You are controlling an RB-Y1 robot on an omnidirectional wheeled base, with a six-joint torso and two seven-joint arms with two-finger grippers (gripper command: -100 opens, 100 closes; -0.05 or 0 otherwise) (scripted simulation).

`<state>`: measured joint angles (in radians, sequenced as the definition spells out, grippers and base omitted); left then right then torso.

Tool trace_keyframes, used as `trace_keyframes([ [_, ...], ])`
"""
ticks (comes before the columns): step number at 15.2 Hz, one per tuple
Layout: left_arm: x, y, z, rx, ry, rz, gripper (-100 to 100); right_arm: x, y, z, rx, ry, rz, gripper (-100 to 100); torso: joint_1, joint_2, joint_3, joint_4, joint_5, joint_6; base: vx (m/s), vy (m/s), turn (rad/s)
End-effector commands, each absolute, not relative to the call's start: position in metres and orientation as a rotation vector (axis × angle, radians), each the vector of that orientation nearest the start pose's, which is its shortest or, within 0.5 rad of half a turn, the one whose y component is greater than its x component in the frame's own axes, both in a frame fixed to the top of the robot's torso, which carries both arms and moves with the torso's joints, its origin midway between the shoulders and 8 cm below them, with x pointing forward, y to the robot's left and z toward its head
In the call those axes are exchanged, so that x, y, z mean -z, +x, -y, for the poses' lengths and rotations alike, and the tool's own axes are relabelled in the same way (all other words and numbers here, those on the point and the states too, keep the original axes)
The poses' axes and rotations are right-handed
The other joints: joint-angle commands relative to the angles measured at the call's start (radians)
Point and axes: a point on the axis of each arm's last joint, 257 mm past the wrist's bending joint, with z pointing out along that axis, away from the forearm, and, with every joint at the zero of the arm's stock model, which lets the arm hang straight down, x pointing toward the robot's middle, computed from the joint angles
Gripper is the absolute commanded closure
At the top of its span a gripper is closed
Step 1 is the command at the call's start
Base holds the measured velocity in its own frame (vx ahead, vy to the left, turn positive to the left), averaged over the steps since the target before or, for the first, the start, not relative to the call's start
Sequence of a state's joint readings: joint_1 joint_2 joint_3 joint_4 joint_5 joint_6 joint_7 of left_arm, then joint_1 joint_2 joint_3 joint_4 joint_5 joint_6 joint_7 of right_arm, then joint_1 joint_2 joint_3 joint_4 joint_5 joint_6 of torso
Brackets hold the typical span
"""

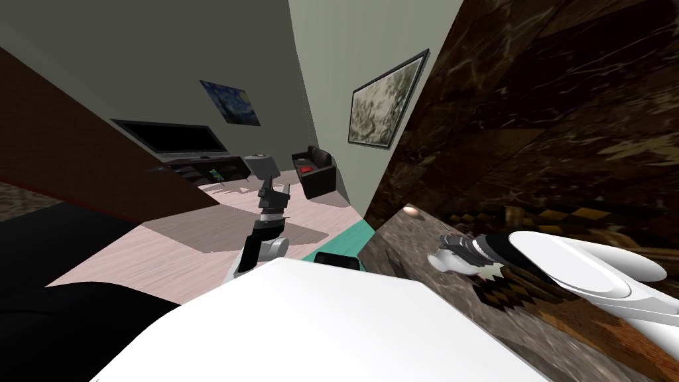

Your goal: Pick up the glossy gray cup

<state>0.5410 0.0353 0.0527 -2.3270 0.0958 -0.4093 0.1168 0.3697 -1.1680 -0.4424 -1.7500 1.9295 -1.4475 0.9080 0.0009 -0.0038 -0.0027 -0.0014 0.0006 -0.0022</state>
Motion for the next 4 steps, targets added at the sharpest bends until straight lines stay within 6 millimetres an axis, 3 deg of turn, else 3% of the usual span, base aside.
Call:
trace_keyframes([
  [1,-0.0167,0.3418,-0.3083,1.388,-0.795,-0.598,0,0.2280,0.2754,0.5516,0.377,-2.842,-1.170,100,0.000,0.000,0.000,0.000,0.000,0.000,0.000,0.014,-0.028],
  [3,-0.0167,0.3418,-0.3083,1.388,-0.795,-0.598,0,0.2207,0.2763,0.5512,0.374,-2.847,-1.167,100,0.002,0.000,0.000,0.000,0.001,0.000,0.001,0.021,-0.038],
  [4,-0.0167,0.3418,-0.3083,1.388,-0.795,-0.598,0,0.2269,0.2772,0.5516,0.382,-2.842,-1.167,100,0.002,0.000,0.000,0.000,0.002,0.000,0.001,0.010,-0.009],
])
